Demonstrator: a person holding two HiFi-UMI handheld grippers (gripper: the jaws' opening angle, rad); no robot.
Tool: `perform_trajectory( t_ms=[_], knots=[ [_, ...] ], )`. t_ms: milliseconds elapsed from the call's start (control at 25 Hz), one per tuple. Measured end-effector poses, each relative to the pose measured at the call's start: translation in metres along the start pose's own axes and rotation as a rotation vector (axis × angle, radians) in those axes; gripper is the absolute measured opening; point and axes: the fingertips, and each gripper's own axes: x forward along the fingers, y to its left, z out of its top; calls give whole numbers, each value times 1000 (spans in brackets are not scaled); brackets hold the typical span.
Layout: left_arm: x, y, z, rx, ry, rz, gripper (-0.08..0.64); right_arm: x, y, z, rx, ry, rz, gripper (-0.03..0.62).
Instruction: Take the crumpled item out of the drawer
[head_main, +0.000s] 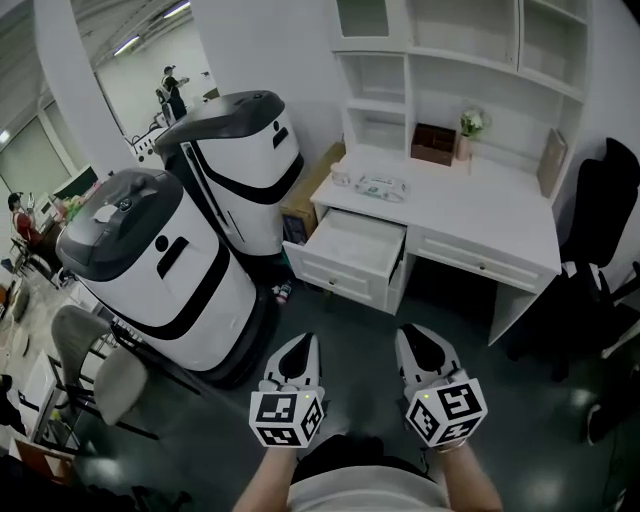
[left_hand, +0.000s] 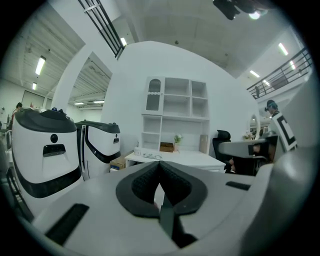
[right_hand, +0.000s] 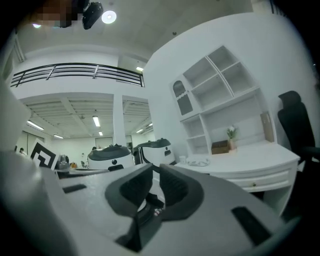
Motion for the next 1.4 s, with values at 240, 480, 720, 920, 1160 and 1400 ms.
perform_trajectory(
  t_ms=[240,480,720,920,1160,1400],
  knots=[
    [-8,7,-2,-17,-1,20,-9,5,10,-5,-13,39,36,96],
    [-8,11,-5,-34,8,42,-9,9,6,-11,-20,78,35,139],
    [7,20,-9,-24,23,61,-9,27,-6,-17,-10,91,28,141],
    [34,31,-9,-22,32,64,-9,52,-18,-20,15,108,30,141],
    [74,54,-1,-30,28,45,-9,97,-29,-20,41,119,35,141],
    [129,91,0,-38,58,48,-9,158,-50,-22,65,152,21,141]
  ],
)
